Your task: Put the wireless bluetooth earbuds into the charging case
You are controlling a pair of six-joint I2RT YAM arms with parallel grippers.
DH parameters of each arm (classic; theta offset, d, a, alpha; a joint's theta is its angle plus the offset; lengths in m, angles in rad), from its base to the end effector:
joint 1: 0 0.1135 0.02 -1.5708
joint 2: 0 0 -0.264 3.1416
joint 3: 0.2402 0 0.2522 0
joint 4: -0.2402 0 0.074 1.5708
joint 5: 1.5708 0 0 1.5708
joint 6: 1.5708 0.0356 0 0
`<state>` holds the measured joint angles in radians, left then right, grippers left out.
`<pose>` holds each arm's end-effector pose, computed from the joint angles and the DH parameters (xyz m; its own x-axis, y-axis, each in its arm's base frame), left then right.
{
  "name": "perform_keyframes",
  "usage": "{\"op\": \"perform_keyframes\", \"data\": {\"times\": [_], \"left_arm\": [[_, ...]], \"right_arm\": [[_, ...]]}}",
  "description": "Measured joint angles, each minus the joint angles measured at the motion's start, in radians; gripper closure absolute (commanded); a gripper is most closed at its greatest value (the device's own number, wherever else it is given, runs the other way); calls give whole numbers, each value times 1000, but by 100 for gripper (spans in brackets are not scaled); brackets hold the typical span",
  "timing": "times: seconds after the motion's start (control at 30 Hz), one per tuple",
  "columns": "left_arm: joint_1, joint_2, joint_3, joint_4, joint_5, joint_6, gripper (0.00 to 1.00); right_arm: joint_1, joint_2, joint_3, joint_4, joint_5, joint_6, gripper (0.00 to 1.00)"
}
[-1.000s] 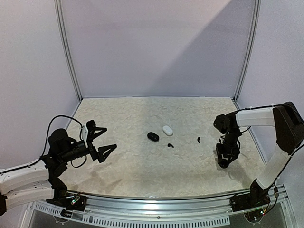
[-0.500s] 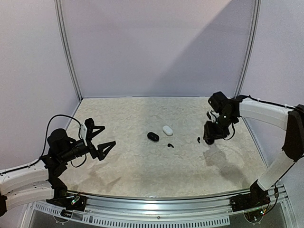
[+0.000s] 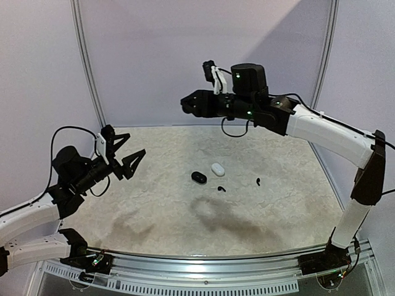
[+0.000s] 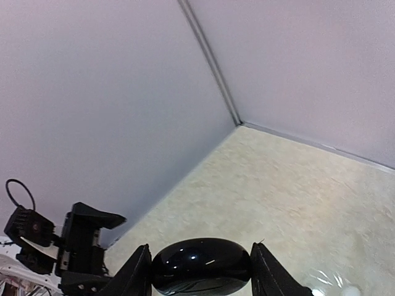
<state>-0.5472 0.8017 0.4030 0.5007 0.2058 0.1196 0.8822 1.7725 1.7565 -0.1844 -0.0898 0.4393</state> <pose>0.1616 -0.1070 0.2745 0.1678 0.0345 -0.9852 0.6677 0.7313 0.1394 0.2683 0.3310 0.4064 -0.4653 0.1012 -0.8793 -0.6927 0.5768 0.4330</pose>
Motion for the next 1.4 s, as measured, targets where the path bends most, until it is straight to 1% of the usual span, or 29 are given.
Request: {"op": "perform_keyframes", "data": {"times": [0.03, 0.07, 0.2, 0.37, 0.5, 0.73, 0.83, 0.9, 0.97, 1.07, 1.27, 1.33, 1.4], "left_arm": [[-3, 23, 26, 5, 4, 7, 19], [-9, 45, 48, 12, 10, 10, 19], [-55, 121, 122, 49, 18, 32, 32], [-142, 193, 173, 112, -26, 101, 38], [-177, 229, 212, 139, -71, 150, 51], [-211, 246, 249, 183, -159, 278, 52], [-214, 251, 251, 190, -174, 328, 51], [-214, 257, 255, 192, -180, 353, 48], [-215, 264, 262, 196, -186, 372, 50], [-215, 270, 275, 202, -190, 388, 58], [-217, 275, 294, 215, -193, 404, 65], [-218, 278, 297, 217, -193, 404, 71], [-219, 279, 298, 215, -192, 407, 82]], "right_arm": [[4, 15, 11, 33, -11, -2, 74], [37, 34, 23, 72, -31, -8, 74], [85, 85, 35, 193, -89, -23, 75], [106, 108, 36, 266, -129, -35, 75], [111, 108, 36, 299, -146, -45, 76], [113, 108, 31, 351, -161, -47, 77], [113, 108, 22, 359, -161, -40, 77], [113, 108, 20, 360, -162, -38, 77], [113, 108, 19, 365, -167, -36, 77], [113, 108, 19, 366, -178, -33, 78], [113, 108, 19, 367, -193, -31, 79], [113, 108, 19, 367, -201, -30, 79], [113, 108, 19, 368, -208, -27, 79]]}}
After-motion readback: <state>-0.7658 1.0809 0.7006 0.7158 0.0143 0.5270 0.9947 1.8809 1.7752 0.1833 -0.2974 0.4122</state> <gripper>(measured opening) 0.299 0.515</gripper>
